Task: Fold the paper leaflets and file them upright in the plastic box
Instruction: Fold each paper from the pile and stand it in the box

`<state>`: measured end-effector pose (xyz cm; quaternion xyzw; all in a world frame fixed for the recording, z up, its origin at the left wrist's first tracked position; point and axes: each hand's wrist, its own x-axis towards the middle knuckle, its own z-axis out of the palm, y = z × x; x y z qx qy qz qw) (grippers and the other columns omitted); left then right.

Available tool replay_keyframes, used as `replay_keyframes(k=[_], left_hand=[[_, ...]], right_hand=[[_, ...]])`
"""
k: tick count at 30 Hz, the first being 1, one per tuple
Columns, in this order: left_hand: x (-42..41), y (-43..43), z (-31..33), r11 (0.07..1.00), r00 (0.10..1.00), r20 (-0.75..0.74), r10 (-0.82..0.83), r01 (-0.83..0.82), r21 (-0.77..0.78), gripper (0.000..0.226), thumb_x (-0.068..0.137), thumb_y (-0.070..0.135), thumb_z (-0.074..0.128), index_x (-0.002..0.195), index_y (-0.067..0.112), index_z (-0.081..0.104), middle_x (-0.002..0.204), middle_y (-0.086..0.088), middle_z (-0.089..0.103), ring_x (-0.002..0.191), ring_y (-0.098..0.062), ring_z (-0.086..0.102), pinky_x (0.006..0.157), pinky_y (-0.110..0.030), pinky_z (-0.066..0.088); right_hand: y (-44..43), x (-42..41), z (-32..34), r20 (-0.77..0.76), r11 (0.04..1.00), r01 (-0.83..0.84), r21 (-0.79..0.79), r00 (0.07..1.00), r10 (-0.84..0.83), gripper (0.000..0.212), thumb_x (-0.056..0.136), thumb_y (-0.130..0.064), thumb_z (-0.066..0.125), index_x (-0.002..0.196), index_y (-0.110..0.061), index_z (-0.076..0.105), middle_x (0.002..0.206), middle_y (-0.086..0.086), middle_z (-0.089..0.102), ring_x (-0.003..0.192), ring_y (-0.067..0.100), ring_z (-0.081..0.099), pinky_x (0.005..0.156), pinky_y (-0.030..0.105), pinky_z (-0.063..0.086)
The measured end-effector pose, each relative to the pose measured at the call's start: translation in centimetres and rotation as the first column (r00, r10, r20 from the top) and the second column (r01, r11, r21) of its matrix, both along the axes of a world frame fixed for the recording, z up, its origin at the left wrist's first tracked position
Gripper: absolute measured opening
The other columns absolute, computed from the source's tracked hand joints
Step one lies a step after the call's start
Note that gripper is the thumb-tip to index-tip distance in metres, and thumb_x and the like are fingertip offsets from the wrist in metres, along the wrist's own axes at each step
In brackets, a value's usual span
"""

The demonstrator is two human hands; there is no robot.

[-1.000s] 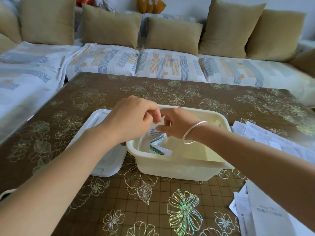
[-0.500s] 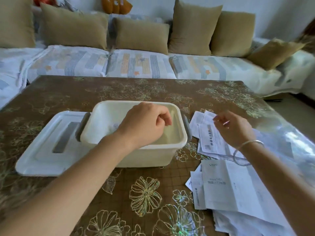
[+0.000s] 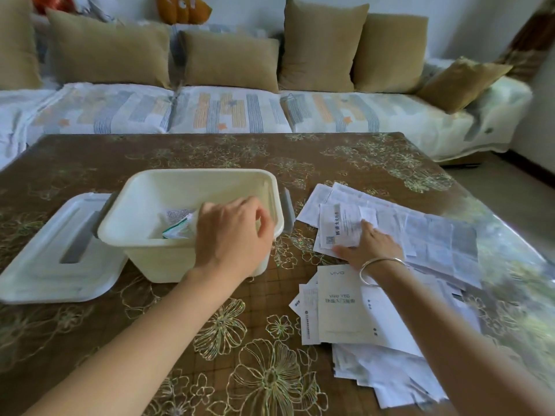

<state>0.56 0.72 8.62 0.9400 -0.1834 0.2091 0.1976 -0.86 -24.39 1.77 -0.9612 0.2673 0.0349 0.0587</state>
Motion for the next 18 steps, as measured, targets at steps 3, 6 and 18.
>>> replay_keyframes(k=[3, 6, 18], left_hand=[[0.3, 0.2, -0.2, 0.999, 0.998, 0.038, -0.043, 0.043, -0.01, 0.029, 0.094, 0.031, 0.04, 0.081, 0.021, 0.063, 0.075, 0.008, 0.068, 0.063, -0.014, 0.059, 0.072, -0.031, 0.037], [0.1, 0.3, -0.3, 0.995, 0.994, 0.062, -0.088, 0.091, -0.046, 0.021, 0.095, 0.027, 0.047, 0.086, 0.02, 0.065, 0.08, 0.007, 0.069, 0.068, -0.014, 0.06, 0.073, -0.029, 0.033], [-3.1, 1.4, 0.8, 0.939, 0.955, 0.182, -0.235, 0.272, -0.209, 0.033, 0.09, 0.028, 0.04, 0.105, 0.014, 0.066, 0.109, 0.004, 0.065, 0.103, -0.014, 0.057, 0.095, -0.032, 0.041]], right_hand=[[0.0, -0.1, 0.0, 0.089, 0.996, -0.08, -0.041, 0.993, 0.084, 0.074, 0.08, -0.067, 0.054, 0.138, -0.026, 0.031, 0.111, 0.007, 0.064, 0.097, 0.029, 0.061, 0.072, 0.036, 0.049], [-0.6, -0.6, 0.2, 0.106, 0.972, -0.22, -0.082, 0.968, 0.228, 0.069, 0.083, -0.062, 0.056, 0.137, -0.025, 0.033, 0.105, 0.009, 0.066, 0.088, 0.029, 0.063, 0.068, 0.035, 0.048], [-2.3, -2.2, 0.9, 0.088, 0.951, -0.298, 0.082, 0.953, 0.29, 0.056, 0.087, -0.005, 0.055, 0.138, -0.026, 0.042, 0.125, 0.006, 0.062, 0.107, 0.029, 0.06, 0.08, 0.033, 0.049]])
